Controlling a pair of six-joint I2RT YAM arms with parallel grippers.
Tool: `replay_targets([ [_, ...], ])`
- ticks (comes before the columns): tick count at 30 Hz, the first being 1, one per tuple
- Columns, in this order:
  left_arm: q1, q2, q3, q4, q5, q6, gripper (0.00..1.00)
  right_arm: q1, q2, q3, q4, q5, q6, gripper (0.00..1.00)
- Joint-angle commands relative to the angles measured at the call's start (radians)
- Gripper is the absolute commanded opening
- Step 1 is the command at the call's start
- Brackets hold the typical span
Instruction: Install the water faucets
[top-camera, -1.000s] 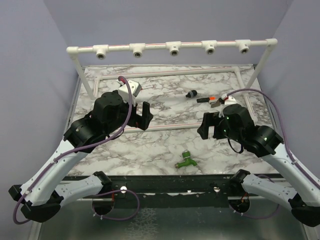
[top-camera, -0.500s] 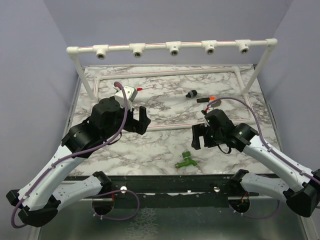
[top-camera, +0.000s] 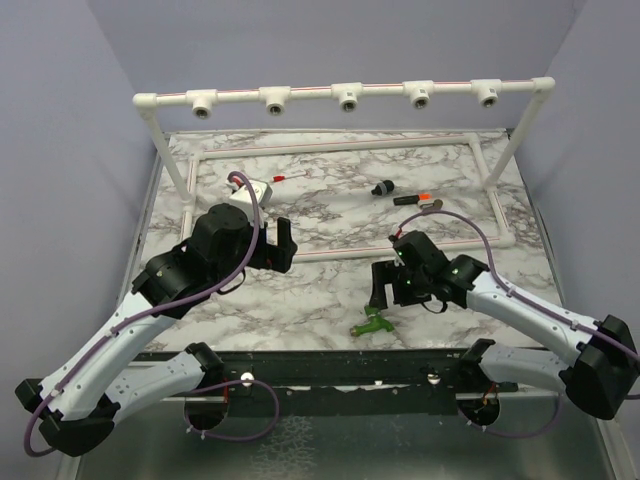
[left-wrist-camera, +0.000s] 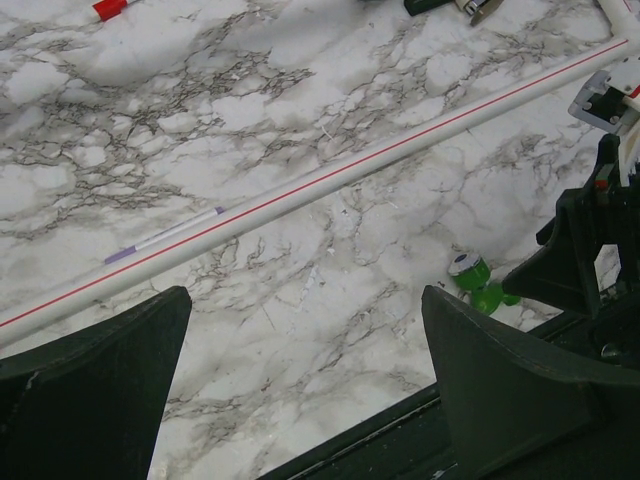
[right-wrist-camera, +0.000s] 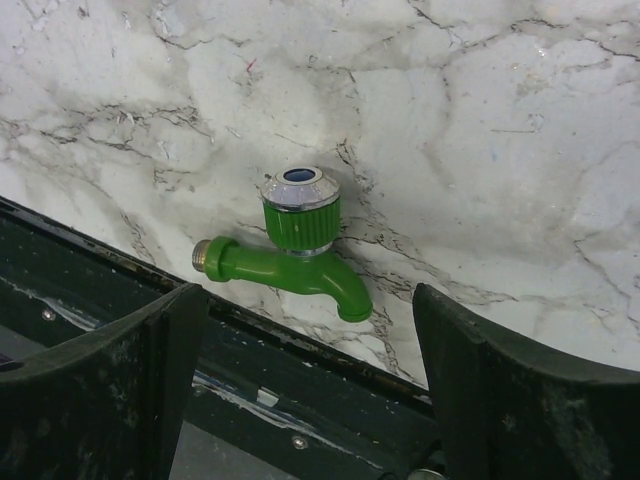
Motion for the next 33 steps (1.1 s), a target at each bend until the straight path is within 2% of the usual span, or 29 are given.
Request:
replay_targets([
  [1,0.000,-0.004,-0.010,0.003,-0.038,-0.022,0.99,0.019,0.029,-0.024,0.078,-0.014,0.042,0.87],
  [16,0.000,-0.014,-0.008,0.003,-0.013,-0.031,0.99,0.100,0.155,-0.041,0.168,0.020,0.090,0.75],
  [33,0.000,-0.022,-0.027,0.001,0.002,-0.038,0.99,0.163,0.282,-0.035,0.173,0.165,0.141,0.68],
])
